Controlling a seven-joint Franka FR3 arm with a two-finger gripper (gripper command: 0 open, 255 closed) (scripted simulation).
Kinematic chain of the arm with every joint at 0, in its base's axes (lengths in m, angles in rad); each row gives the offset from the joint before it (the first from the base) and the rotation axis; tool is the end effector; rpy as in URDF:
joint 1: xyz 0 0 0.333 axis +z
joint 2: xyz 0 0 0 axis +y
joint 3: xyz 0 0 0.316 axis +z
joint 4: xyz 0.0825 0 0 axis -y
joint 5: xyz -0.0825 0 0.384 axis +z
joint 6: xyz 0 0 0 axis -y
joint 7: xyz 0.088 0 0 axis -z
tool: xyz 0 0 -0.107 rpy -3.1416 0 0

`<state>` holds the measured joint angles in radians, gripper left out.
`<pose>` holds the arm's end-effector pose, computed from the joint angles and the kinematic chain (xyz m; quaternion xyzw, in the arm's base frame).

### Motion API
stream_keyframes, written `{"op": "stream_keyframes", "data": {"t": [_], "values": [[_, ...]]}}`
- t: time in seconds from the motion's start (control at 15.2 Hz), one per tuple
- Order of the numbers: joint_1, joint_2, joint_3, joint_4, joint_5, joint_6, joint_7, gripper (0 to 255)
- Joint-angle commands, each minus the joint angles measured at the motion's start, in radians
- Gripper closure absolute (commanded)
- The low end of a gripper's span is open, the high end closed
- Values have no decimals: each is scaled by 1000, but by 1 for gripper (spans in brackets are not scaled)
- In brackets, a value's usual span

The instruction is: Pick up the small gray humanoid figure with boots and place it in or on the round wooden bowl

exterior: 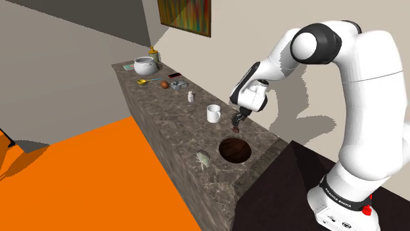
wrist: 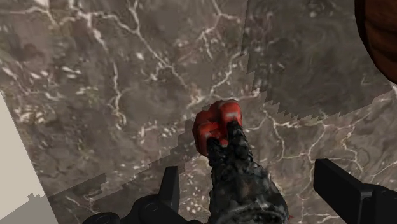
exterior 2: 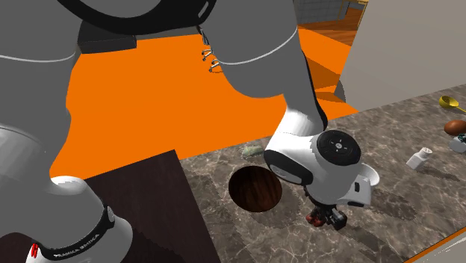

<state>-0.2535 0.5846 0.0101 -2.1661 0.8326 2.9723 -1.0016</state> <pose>0.5257 -0.1827 0.1335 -0.9881 0.0258 -0.1480 0.0344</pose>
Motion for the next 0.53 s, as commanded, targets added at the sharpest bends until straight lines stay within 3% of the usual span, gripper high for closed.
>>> {"op": "stream_keyframes", "data": {"t": [0.0, 0.26, 0.33, 0.46], "values": [[-1, 4, 1, 4, 0, 0, -1, 0], [-1, 3, 1, 3, 0, 0, -1, 0], [-1, 3, 1, 3, 0, 0, -1, 255], [-1, 3, 1, 3, 0, 0, -1, 255]]}}
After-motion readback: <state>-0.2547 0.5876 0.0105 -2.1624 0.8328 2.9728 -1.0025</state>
